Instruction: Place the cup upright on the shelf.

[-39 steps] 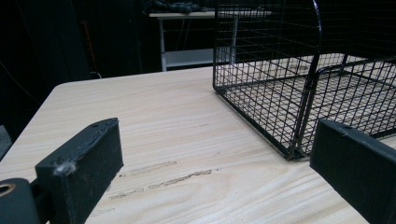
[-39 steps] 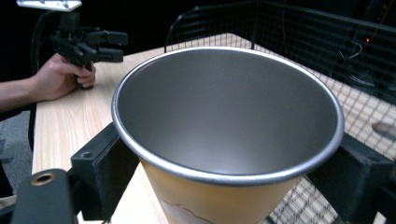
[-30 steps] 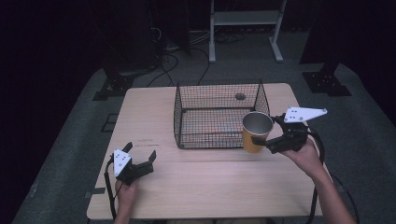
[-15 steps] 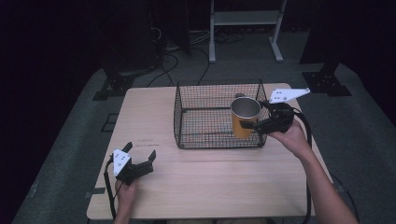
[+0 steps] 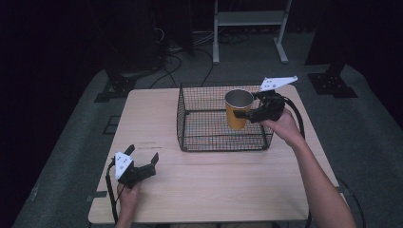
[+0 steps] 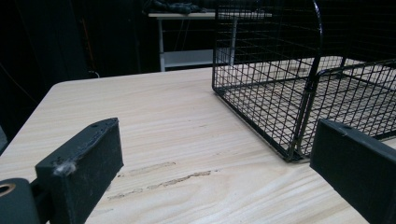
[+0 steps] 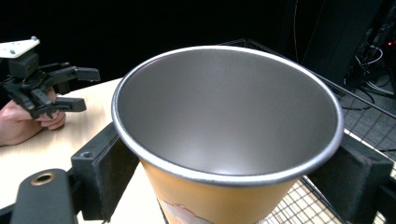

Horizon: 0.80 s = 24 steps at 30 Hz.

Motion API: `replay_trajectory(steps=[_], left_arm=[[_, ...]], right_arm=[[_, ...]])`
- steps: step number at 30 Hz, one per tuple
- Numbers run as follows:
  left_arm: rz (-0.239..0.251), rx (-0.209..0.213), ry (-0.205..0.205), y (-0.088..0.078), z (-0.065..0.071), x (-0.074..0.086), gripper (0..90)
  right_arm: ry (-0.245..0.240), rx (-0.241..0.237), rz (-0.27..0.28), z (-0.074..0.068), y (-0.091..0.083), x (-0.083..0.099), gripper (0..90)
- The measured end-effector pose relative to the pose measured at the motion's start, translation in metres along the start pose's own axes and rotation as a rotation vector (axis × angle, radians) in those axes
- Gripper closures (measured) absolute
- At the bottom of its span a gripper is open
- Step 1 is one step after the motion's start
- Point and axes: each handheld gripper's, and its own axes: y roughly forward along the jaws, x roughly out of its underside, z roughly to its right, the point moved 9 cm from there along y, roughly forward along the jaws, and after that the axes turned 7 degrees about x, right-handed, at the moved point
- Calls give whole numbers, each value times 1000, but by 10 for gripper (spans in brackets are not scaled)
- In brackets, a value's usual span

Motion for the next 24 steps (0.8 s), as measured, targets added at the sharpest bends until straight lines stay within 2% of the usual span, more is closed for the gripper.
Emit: replay_trajectory(steps=[12, 24], left_arm=[[2, 2, -1, 0, 0, 0, 20], [4, 3, -4, 0, 0, 0, 20]], right_arm=[[5, -25, -23, 9, 37, -7, 134], [30, -44, -42, 22, 68, 3, 134]])
